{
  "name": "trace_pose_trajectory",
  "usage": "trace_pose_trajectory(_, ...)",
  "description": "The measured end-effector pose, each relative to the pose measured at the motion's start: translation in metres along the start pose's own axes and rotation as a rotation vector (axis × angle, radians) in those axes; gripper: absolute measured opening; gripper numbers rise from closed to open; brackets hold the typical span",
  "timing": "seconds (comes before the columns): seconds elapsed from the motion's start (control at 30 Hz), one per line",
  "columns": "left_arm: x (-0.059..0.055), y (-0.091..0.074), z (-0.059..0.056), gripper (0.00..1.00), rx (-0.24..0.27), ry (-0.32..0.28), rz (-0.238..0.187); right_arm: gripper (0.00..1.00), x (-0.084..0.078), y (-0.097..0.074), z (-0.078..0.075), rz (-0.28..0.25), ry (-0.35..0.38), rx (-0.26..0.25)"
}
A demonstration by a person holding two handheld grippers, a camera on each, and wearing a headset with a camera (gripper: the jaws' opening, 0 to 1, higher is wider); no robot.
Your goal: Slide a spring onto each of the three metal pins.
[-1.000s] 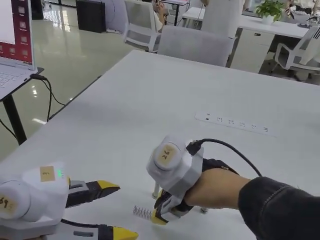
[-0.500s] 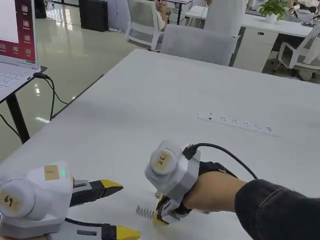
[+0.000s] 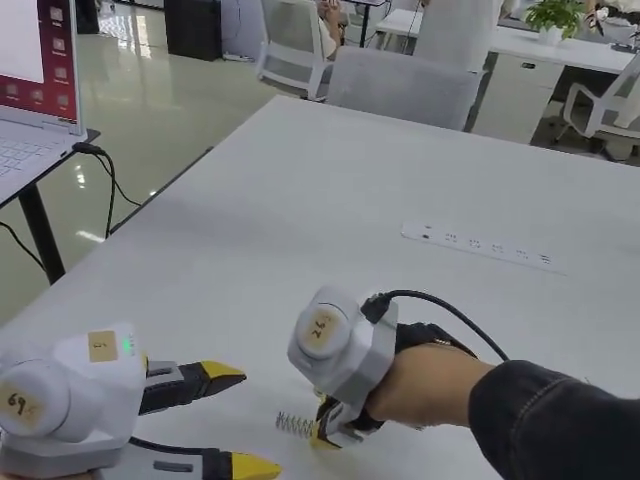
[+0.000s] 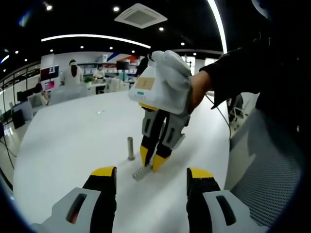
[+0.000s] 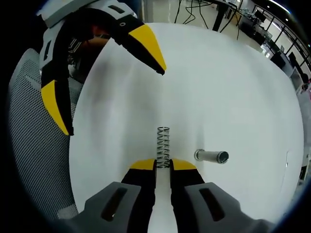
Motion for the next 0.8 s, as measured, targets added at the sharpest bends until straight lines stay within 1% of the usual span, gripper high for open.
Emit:
trace_pose_trajectory(0.13,-0.001,-0.001,0.0,0.53,0.003,-0.001,0.002,0.07,0.0,0.0,0.0,0.001,-0.01,-0.004)
trace_pose_trajectory(0.3,0.0,-0.001,0.0,0.52,0.002,0.0,0.001,0.07,0.0,-0.004,0.004,0.007,-0.024,0.002)
trace_pose_trajectory(0.47,0.002,0.001,-0.002,0.51,-0.004,0.005,0.003,0.07,0.001,-0.013,0.007,-0.005,-0.018,0.012)
trace_pose_trajectory(0.7,0.006,0.005,-0.006,0.5,-0.017,0.011,-0.002,0.07,0.005,-0.035,0.017,-0.043,-0.009,0.039)
trace_pose_trajectory(0.8,0.007,0.006,-0.008,0.49,-0.023,0.015,-0.002,0.07,0.006,-0.042,0.019,-0.048,-0.016,0.034)
Point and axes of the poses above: the centre of the closed fingertips' face, and the gripper's own axes: y roughly forward along the fingers, z roughly to its left, x roughly out of its top, the point moved 3 cm from there along -y, roughly backward along the fingers, and after that the axes turned 1 degree about -z, right-handed, at the moved point
